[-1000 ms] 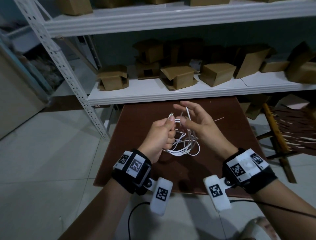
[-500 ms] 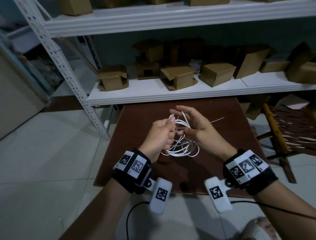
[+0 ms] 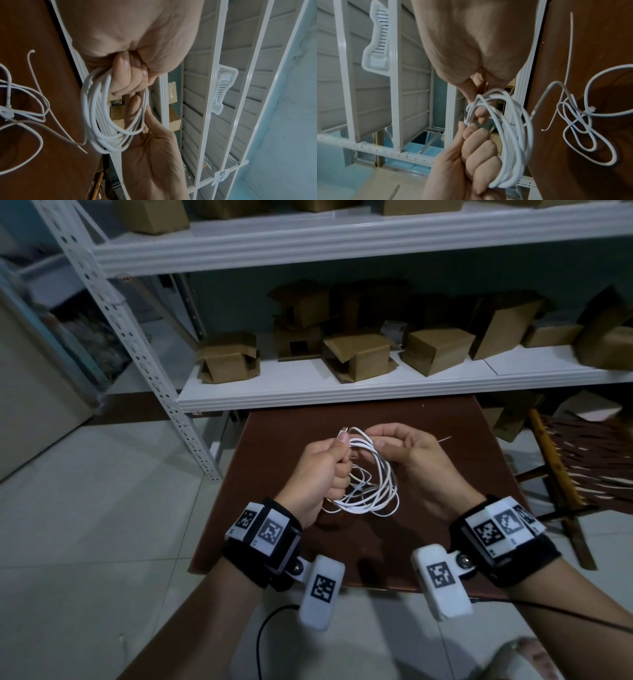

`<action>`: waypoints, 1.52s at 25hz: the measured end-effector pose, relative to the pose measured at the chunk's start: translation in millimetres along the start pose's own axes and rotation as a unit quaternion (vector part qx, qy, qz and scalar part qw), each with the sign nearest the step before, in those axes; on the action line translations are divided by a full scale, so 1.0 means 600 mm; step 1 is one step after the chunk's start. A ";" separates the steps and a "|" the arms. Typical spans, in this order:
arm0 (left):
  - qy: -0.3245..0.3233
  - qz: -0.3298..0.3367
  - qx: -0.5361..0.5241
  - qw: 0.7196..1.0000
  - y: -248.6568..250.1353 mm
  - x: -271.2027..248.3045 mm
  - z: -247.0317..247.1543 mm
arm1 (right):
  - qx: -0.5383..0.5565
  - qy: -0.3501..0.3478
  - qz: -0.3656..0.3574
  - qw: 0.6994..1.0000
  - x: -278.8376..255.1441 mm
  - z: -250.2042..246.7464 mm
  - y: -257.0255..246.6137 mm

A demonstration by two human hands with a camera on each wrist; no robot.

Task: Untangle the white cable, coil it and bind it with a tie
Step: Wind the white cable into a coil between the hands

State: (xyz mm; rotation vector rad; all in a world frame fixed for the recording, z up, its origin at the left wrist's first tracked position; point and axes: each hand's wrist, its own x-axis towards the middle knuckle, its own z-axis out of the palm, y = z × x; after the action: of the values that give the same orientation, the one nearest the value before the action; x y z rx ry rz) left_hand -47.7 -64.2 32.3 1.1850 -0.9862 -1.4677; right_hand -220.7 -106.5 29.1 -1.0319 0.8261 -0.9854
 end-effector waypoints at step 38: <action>0.137 0.074 0.428 0.890 -0.033 0.023 -0.005 | -0.119 -0.083 0.045 0.988 -0.022 0.035 0.009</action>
State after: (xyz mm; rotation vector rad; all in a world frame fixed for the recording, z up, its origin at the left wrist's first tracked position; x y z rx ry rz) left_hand -49.2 -73.8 10.2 1.8187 -1.5434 -0.6841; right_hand -204.9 -86.9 31.6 -1.2528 0.8577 -0.7249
